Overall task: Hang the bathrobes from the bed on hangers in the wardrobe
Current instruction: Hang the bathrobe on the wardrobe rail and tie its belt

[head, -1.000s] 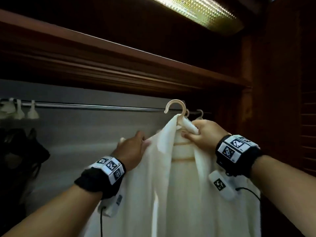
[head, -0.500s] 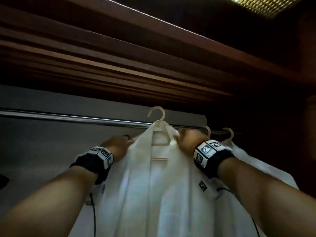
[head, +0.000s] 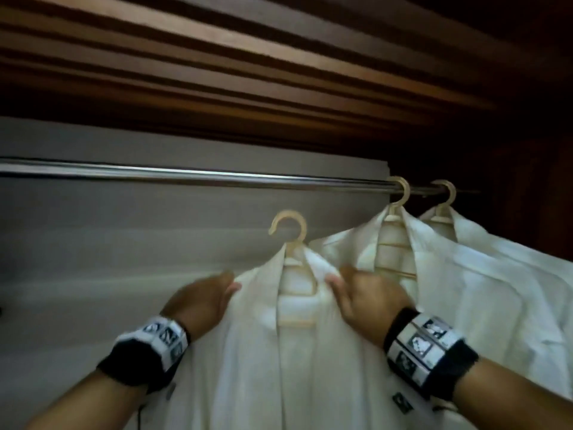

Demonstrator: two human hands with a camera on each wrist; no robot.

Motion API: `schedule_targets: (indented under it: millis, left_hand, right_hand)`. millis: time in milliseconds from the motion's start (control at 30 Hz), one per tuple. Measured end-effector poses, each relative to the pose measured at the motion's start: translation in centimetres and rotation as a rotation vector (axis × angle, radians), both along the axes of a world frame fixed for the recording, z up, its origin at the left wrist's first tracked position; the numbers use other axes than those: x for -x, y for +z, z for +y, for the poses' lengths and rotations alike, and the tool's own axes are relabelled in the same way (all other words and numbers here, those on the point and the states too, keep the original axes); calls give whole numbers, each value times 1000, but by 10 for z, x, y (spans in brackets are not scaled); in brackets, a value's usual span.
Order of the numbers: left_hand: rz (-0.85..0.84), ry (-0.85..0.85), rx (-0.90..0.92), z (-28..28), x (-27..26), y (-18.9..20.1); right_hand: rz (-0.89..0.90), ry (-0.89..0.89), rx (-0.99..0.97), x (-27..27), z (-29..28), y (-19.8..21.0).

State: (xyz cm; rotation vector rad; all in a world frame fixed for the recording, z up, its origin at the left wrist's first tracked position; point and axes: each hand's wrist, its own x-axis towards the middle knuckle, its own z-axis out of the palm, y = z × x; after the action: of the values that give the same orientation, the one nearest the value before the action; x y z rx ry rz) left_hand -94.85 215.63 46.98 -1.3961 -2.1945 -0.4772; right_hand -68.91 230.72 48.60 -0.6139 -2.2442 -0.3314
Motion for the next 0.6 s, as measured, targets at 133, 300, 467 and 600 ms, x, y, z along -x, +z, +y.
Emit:
schedule_targets:
  millis: [133,300,467,600]
  left_hand:
    - [165,-78,-177,-7,-10,52]
    - [119,-146,-150,8,-3,112]
    - [42,-200,-13,7,8,75]
    - [-43,-189,-134,1,12,55]
  right_hand:
    - [240,-36,-97,-13,-13,41]
    - [112,-178,-14,-9,-23,115]
    - [-59,-288,27,4,-33,93]
    - [-53,-284,10,11,-35,74]
